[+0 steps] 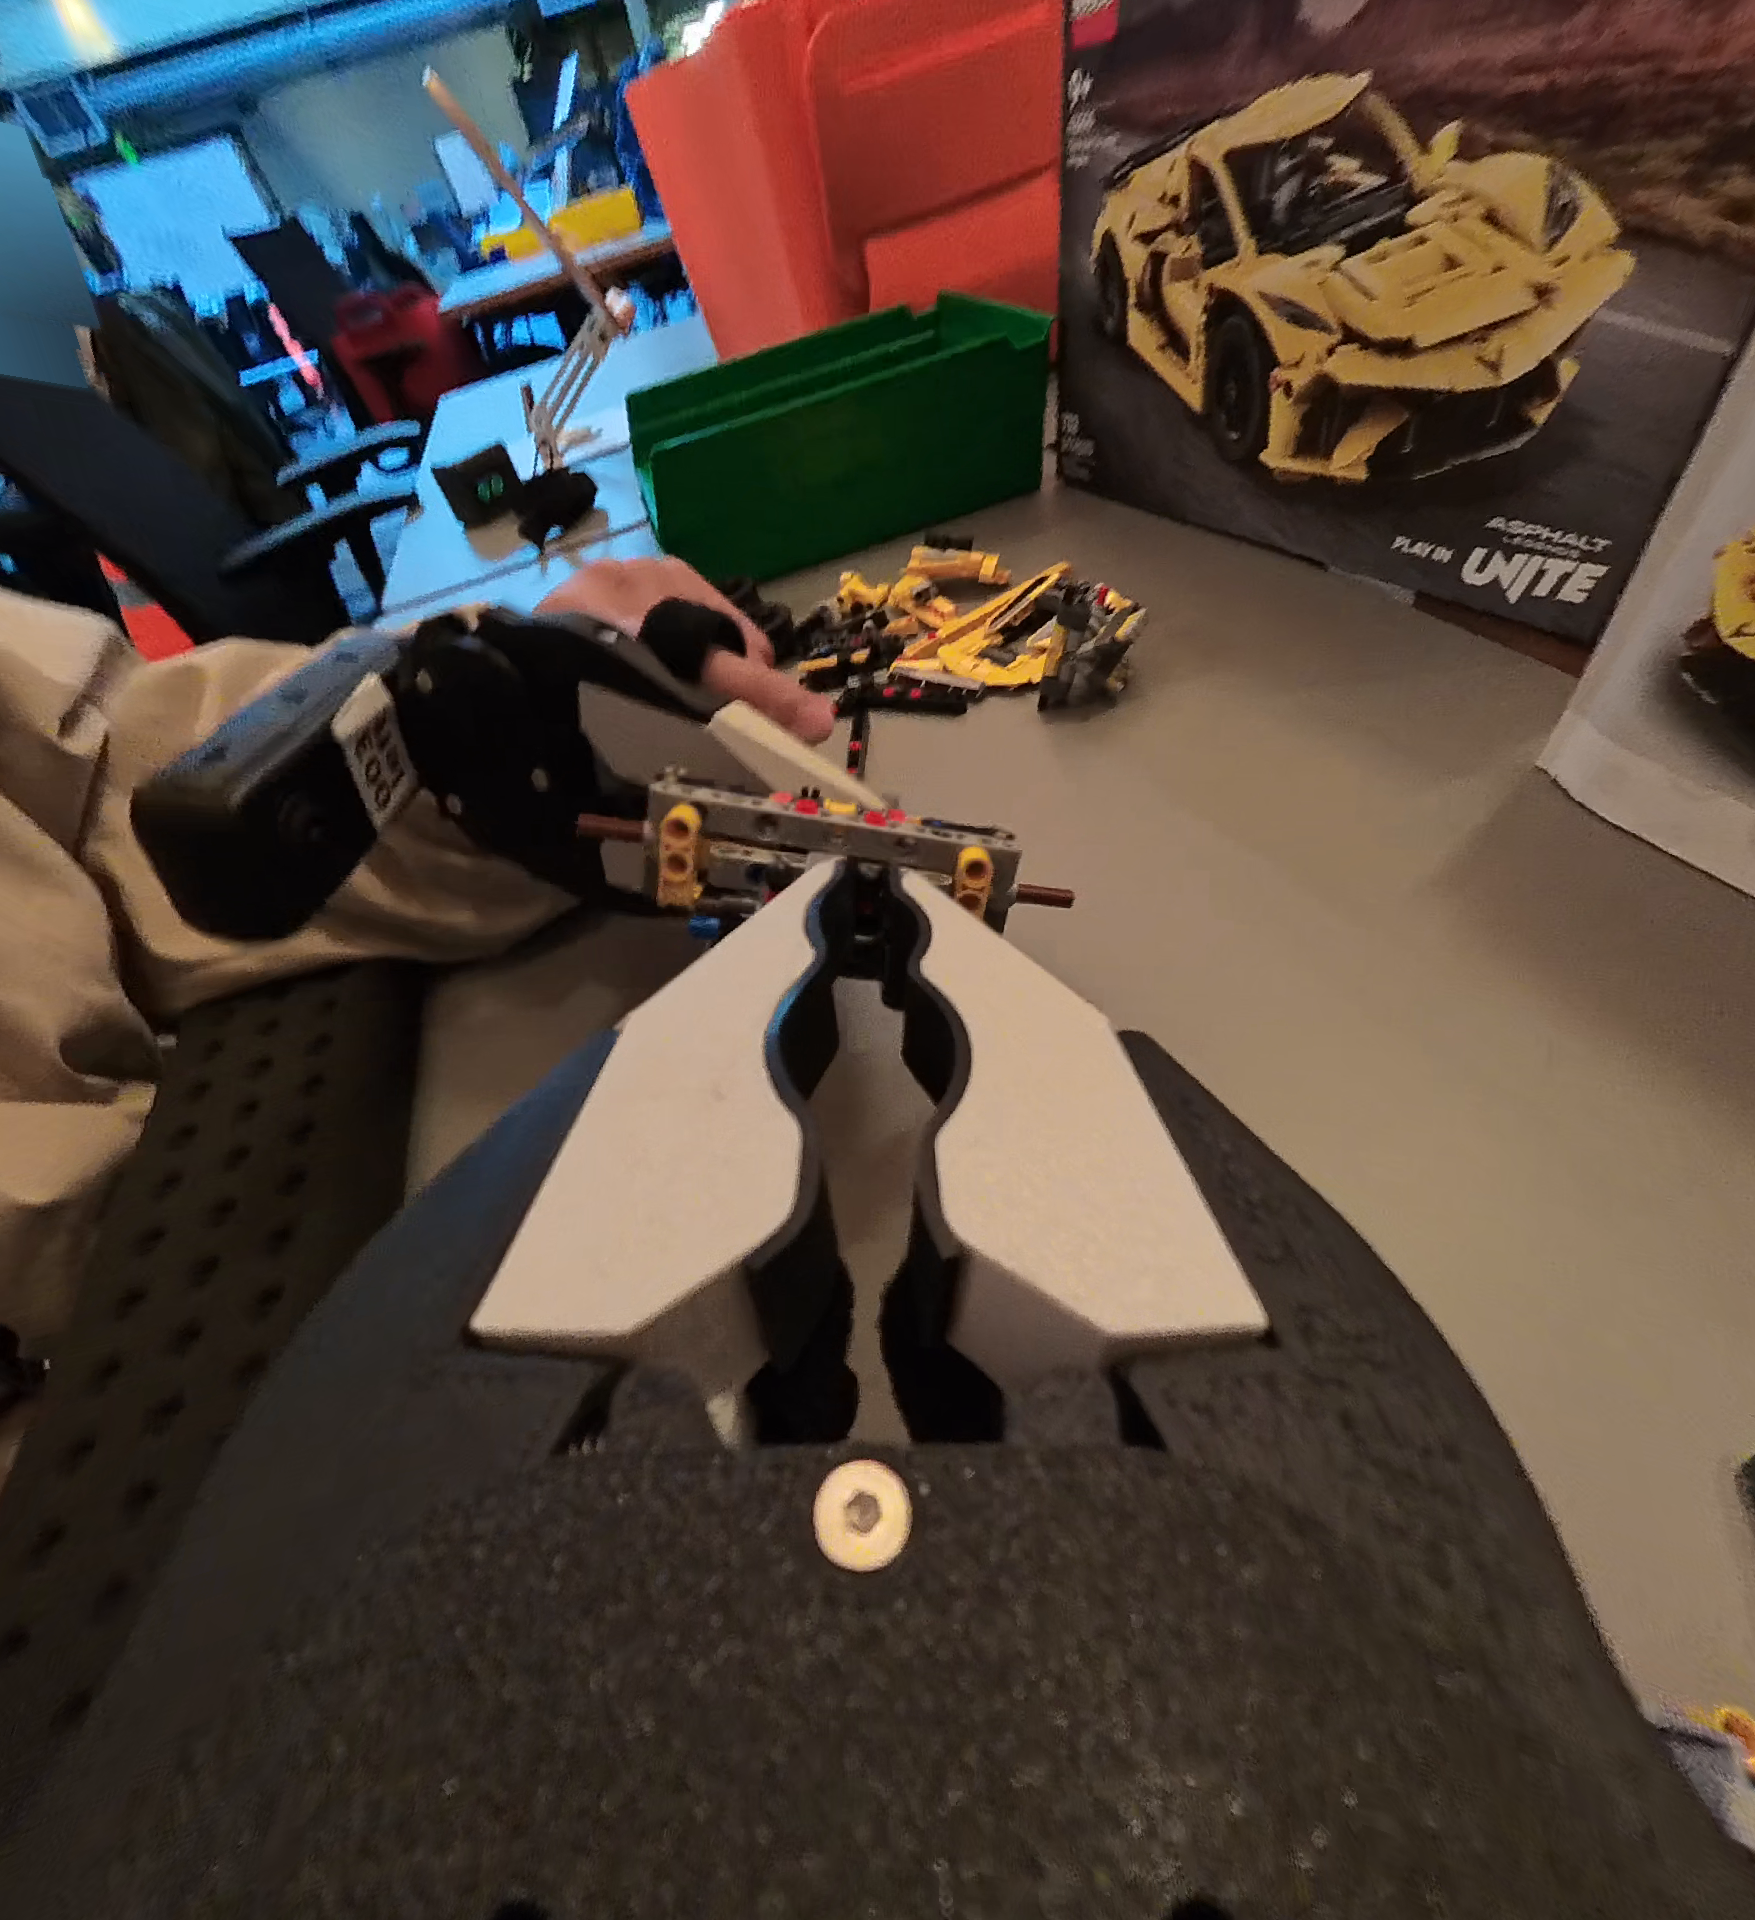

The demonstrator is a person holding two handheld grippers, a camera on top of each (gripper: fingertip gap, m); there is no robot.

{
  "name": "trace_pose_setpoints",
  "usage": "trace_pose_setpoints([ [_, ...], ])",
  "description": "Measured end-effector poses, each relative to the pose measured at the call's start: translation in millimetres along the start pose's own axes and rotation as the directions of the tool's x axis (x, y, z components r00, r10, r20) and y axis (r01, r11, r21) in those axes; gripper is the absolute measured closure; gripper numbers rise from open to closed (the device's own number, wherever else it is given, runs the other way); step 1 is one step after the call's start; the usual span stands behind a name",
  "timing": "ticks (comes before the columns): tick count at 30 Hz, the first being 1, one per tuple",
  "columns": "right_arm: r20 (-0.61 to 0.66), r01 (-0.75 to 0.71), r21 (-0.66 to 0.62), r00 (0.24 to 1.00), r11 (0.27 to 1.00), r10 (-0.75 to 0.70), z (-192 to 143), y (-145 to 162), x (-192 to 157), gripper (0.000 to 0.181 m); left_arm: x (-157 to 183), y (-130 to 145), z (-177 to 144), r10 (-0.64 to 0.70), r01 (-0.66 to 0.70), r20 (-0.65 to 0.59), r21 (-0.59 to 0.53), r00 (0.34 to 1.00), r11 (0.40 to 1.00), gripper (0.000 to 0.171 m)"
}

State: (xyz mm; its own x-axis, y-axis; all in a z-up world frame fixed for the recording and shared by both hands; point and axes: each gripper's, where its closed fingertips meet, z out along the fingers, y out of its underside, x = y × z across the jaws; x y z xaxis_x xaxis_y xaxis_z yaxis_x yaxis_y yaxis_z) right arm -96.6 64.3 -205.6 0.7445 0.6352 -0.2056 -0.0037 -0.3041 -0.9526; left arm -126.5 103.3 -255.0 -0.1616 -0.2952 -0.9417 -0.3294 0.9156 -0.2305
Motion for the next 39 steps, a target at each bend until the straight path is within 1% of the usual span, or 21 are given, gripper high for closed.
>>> trace_pose_setpoints([
  [3, 0.005, -0.074, 0.065, 0.997, 0.995, 0.074, -3, -7, 4, 0.178, -6, -2, 1, -0.028, 0.028, 0.030, -0.015, 0.999, 0.999, 0.165],
  [4, 0.010, -0.102, 0.083, 0.995, 0.991, 0.101, -3, -9, 5, 0.178, -11, 1, 2, -0.075, 0.077, 0.056, -0.034, 0.996, 0.996, 0.164],
  [5, 0.002, -0.119, 0.096, 0.993, 0.988, 0.120, -3, -10, 8, 0.178, -16, 4, 4, -0.172, 0.176, 0.071, -0.054, 0.983, 0.983, 0.164],
  [7, -0.089, -0.123, 0.095, 0.987, 0.988, 0.132, -4, -7, 22, 0.178, -13, 18, 11, -0.422, 0.421, 0.020, -0.137, 0.906, 0.897, 0.159],
  [8, -0.136, -0.123, 0.090, 0.981, 0.988, 0.135, -5, -5, 29, 0.178, -7, 25, 12, -0.511, 0.499, -0.025, -0.180, 0.859, 0.848, 0.146],
  [9, -0.189, -0.123, 0.075, 0.973, 0.990, 0.135, -7, 0, 37, 0.178, -1, 29, 12, -0.577, 0.555, -0.070, -0.202, 0.814, 0.807, 0.134],
  [12, -0.274, -0.142, 0.017, 0.951, 0.990, 0.141, -8, 14, 52, 0.178, 2, 37, 7, -0.711, 0.679, -0.147, -0.215, 0.688, 0.702, 0.134],
  [13, -0.289, -0.147, -0.006, 0.947, 0.989, 0.139, -6, 18, 54, 0.178, -1, 38, 5, -0.757, 0.726, -0.165, -0.212, 0.633, 0.654, 0.135],
  [14, -0.308, -0.147, -0.026, 0.942, 0.989, 0.132, -5, 22, 55, 0.178, -9, 39, 3, -0.814, 0.791, -0.165, -0.191, 0.558, 0.581, 0.138],
  [16, -0.328, -0.147, -0.049, 0.936, 0.988, 0.123, 1, 27, 54, 0.178, -32, 26, -2, -0.919, 0.929, -0.207, -0.089, 0.336, 0.360, 0.146],
  [17, -0.336, -0.156, -0.058, 0.933, 0.986, 0.128, 5, 29, 54, 0.178, -41, 16, -3, -0.945, 0.970, -0.243, -0.050, 0.218, 0.237, 0.147],
  [18, -0.346, -0.163, -0.069, 0.929, 0.984, 0.130, 9, 32, 53, 0.178, -45, 4, -3, -0.951, 0.990, -0.284, -0.029, 0.125, 0.139, 0.146],
  [19, -0.356, -0.167, -0.087, 0.926, 0.982, 0.126, 14, 36, 51, 0.178, -43, -10, -3, -0.943, 0.995, -0.321, -0.026, 0.083, 0.096, 0.145],
  [20, -0.369, -0.173, -0.105, 0.921, 0.979, 0.123, 19, 40, 50, 0.178, -38, -20, -1, -0.942, 0.993, -0.321, -0.032, 0.097, 0.114, 0.145],
  [23, -0.391, -0.156, -0.141, 0.916, 0.978, 0.089, 31, 45, 43, 0.177, -15, -27, 12, -0.935, 0.949, -0.227, -0.096, 0.272, 0.299, 0.144],
  [24, -0.392, -0.160, -0.137, 0.915, 0.978, 0.095, 33, 45, 41, 0.177, -7, -30, 15, -0.925, 0.935, -0.229, -0.115, 0.304, 0.336, 0.144],
  [26, -0.379, -0.184, -0.135, 0.918, 0.974, 0.121, 37, 46, 37, 0.177, 5, -32, 18, -0.922, 0.925, -0.231, -0.150, 0.312, 0.350, 0.145],
  [28, -0.365, -0.200, -0.140, 0.921, 0.970, 0.138, 39, 48, 35, 0.177, 7, -29, 20, -0.928, 0.928, -0.229, -0.162, 0.294, 0.334, 0.154],
  [30, -0.363, -0.214, -0.138, 0.919, 0.967, 0.151, 39, 49, 35, 0.177, 9, -30, 20, -0.930, 0.931, -0.240, -0.168, 0.279, 0.323, 0.154],
  [35, -0.362, -0.289, -0.154, 0.906, 0.945, 0.218, 41, 57, 33, 0.177, 19, -28, 23, -0.879, 0.863, -0.180, -0.183, 0.442, 0.472, 0.154],
  [39, -0.383, -0.242, -0.169, 0.909, 0.955, 0.163, 40, 56, 34, 0.178, 20, -28, 24, -0.854, 0.835, -0.152, -0.182, 0.498, 0.520, 0.156],
])
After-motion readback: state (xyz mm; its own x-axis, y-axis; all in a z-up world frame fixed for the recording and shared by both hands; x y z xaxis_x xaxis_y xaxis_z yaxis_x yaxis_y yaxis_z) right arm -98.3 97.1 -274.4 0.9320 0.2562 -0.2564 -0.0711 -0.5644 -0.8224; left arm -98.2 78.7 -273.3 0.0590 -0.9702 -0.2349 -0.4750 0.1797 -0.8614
